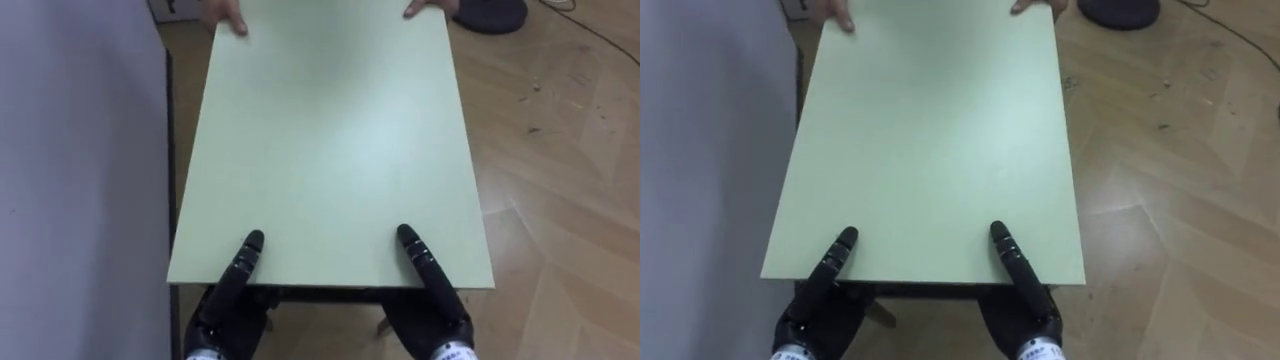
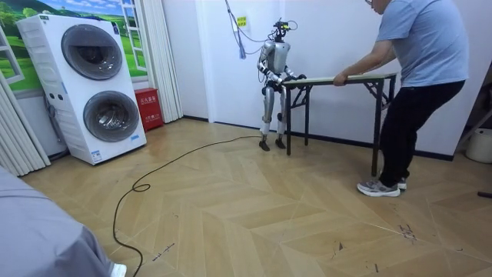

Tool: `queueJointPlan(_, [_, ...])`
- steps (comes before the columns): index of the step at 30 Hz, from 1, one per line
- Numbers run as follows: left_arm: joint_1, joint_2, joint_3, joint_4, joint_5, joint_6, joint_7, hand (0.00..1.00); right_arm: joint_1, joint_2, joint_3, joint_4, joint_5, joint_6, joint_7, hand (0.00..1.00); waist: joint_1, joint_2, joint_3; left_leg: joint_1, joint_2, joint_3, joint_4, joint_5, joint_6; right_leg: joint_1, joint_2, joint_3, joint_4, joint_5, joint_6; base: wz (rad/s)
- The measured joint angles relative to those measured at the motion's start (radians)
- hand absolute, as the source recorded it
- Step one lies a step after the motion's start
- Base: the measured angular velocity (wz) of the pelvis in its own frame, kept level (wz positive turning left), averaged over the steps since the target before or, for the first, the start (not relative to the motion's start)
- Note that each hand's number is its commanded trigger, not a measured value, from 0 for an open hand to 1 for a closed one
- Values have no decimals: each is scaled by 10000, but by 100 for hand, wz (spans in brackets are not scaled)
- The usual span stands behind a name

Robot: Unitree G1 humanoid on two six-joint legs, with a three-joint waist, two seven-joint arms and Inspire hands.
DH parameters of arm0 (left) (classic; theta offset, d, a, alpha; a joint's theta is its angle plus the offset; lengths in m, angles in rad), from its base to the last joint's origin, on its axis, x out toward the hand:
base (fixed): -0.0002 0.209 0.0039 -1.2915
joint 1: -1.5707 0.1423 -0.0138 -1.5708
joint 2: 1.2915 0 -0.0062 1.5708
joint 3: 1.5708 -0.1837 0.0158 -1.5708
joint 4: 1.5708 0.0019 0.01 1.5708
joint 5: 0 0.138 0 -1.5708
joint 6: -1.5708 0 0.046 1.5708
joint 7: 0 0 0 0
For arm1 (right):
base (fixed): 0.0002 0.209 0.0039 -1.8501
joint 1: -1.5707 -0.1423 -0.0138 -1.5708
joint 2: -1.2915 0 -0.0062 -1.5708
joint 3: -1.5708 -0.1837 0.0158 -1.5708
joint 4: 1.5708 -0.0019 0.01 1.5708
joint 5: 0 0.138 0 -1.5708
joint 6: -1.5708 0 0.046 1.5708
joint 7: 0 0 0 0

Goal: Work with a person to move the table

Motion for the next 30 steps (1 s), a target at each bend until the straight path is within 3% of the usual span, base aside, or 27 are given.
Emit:
queueJointPlan(1, [-29, 53, -11, 13, 1, 5, 31, 100, -6, 55, 0, 56, 40, 6, -1, 100, 10, -135, 8, 53, -37, 59, -16, -7, -675, -82, -219, -147, -49, -48, -94, 51])
queueJointPlan(2, [-12, 64, 12, 5, -6, -6, 44, 100, -13, 96, -18, 55, -32, 21, -6, 100, 51, -164, 11, -156, 530, 1131, 1157, -576, -700, -10, -523, -800, -64, -62, -115, -17])
queueJointPlan(3, [69, -16, 14, 5, -113, -19, 43, 100, -40, 45, -25, 43, -30, 65, -20, 100, 255, 116, 18, -20, 1666, 1626, 2479, -1659, -540, -53, -546, -1118, 339, -196, 84, -29])
queueJointPlan(4, [66, -44, -18, 4, -130, -9, 43, 100, -54, 3, -56, 15, -29, 90, -19, 100, 367, 314, 6, 23, 2014, 1564, 2693, -2178, -728, -117, -536, -1162, 718, -341, 170, -17])
queueJointPlan(5, [-5, -94, -19, 3, -84, 42, 119, 100, -114, -130, -137, 0, -43, 161, -18, 100, 365, 514, 70, -22, 1910, 1308, 2634, -2452, -241, -322, -591, -1094, 1353, -641, 348, 34])
queueJointPlan(6, [-2, -64, -22, 2, -87, 77, 196, 100, -49, -7, -151, 16, -151, 203, -19, 100, 199, 282, -7, 139, 1530, 1212, 2079, -2165, -47, -494, -749, -718, 1357, -698, 390, 57])
queueJointPlan(7, [20, -57, -31, 1, -92, 76, 197, 100, -18, 17, -150, -8, -198, 220, -20, 100, 115, 196, -47, 247, 1333, 1146, 1720, -1961, -8, -520, -805, -458, 1268, -671, 396, 74])
queueJointPlan(9, [12, -102, -114, -8, -74, 32, 198, 100, -51, 2, -209, -23, -206, 213, -20, 100, 142, 113, -89, 474, 920, 1074, 929, -1401, 360, -574, -808, 284, 1034, -395, 521, 48])
queueJointPlan(12, [28, -153, -37, -7, 3, -21, 219, 100, -127, -3, -149, -21, -161, 212, -92, 100, 487, 132, -78, 484, 884, 1097, 885, -1357, 381, -558, -816, 313, 1074, -385, 526, 13])
queueJointPlan(17, [35, -178, 21, -6, 44, -20, 220, 100, -132, 60, -146, -18, -194, 225, -118, 100, 627, 113, -65, 627, 756, 1047, 708, -1310, 467, -784, -1069, 430, 2038, -475, 542, 20])
queueJointPlan(19, [30, -292, 38, 5, 227, -21, 221, 100, -114, 111, -169, -9, -245, 236, -180, 100, 516, 46, -24, 685, 655, 762, 693, -1296, 500, -955, -1077, 951, 2456, -533, 440, 31])
queueJointPlan(21, [-21, -297, 72, 6, 296, -19, 221, 100, -112, 162, -205, -13, -242, 251, -186, 100, 304, -34, 13, 628, 520, 460, 662, -1261, 564, -1133, -824, 1750, 1902, -827, 308, 41])
queueJointPlan(22, [-23, -292, 70, 14, 296, -12, 221, 100, -107, 169, -212, -12, -241, 264, -186, 100, 224, -46, 17, 605, 468, 391, 686, -1260, 566, -1125, -731, 1796, 1570, -768, 306, 50])
queueJointPlan(23, [-40, -284, 55, 100, 297, 8, 219, 100, -72, 145, -227, -6, -240, 277, -203, 100, -46, -62, 12, 604, 301, 162, 714, -1250, 582, -1078, -620, 1955, 1315, -552, 518, 61])
queueJointPlan(24, [-42, -359, 40, 149, 314, 18, 220, 100, -28, 130, -252, -7, -231, 271, -204, 100, -161, -52, 7, 617, 259, 144, 681, -1246, 590, -1007, -623, 1963, 1367, -539, 515, 49])
queueJointPlan(30, [-41, -361, 37, 243, 314, 36, 221, 100, -25, 121, -224, 75, -217, 271, -206, 100, -148, -79, 8, 695, 259, 183, 513, -1244, 589, -901, -593, 2037, 1215, -506, 468, 4])
